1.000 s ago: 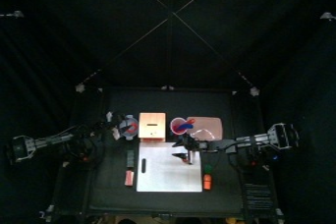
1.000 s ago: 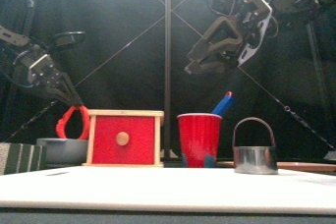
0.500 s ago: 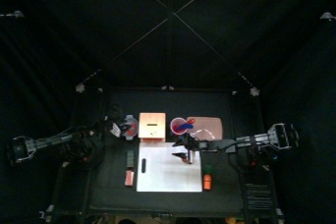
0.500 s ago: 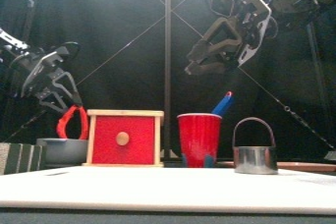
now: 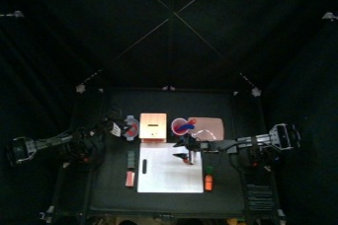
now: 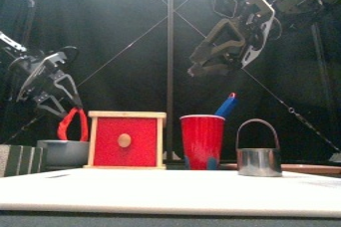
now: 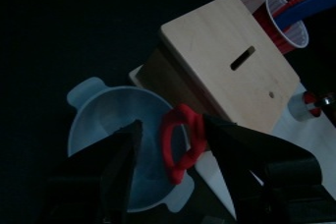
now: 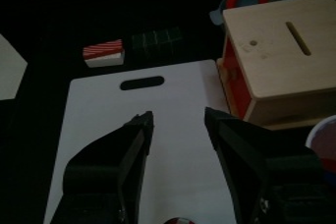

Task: Get the cutter from the drawer then cut the dough then place the extra dough in the bowl
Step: Place the extra dough in the bowl

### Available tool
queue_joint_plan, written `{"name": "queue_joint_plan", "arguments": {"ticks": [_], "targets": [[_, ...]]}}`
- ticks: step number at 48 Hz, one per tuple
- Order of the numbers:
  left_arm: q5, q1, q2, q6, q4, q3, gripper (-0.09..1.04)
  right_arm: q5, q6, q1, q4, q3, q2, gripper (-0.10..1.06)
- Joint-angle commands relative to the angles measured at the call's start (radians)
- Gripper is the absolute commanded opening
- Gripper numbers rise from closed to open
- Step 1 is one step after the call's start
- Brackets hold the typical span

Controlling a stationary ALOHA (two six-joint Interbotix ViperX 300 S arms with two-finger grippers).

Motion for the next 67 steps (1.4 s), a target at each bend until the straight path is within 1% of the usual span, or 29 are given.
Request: {"name": "queue_joint_plan", "arguments": {"ticks": [1,11,17,28,33,39,47,52,58,63,67], "targets": [[-0.012,0.003,0.000,0.000,-0.003,-0.008,0.88,-0.009,0.002,-0.005,0.002,-0.011,-0.011,0.83],[-0.015,0.003,0.000,0.005,0.003,-0.011,0.88,-0.009,0.002,-0.006,0.002,-0.012,-0.009,0.83],[-0.035,0.003,0.000,0.009,0.034,-0.012,0.88,-0.009,0.002,-0.006,0.003,-0.012,-0.009,0.83],[-0.067,-0.028,0.002,0.006,0.055,-0.035,0.88,-0.009,0.002,-0.012,0.011,-0.014,0.000,0.83],[-0.098,-0.003,0.008,0.002,0.061,-0.003,0.88,-0.009,0.002,-0.015,0.009,-0.015,0.003,0.83],[-0.078,0.017,0.008,0.000,0.052,0.002,0.88,-0.009,0.002,-0.015,0.009,-0.017,0.005,0.83],[-0.075,-0.029,0.008,0.002,0.049,-0.006,0.88,-0.009,0.002,-0.015,0.011,-0.017,0.005,0.83],[-0.101,-0.029,0.008,0.000,0.048,0.006,0.88,-0.009,0.002,-0.018,0.012,-0.017,0.005,0.83],[-0.097,-0.038,0.008,0.000,0.043,-0.002,0.88,-0.008,0.002,-0.018,0.015,-0.018,0.005,0.83],[-0.106,-0.087,0.009,0.002,0.044,-0.006,0.88,-0.009,0.002,-0.018,0.020,-0.017,0.006,0.83],[-0.124,-0.104,0.008,0.003,0.049,0.002,0.88,-0.009,0.002,-0.018,0.021,-0.018,0.006,0.83]]}}
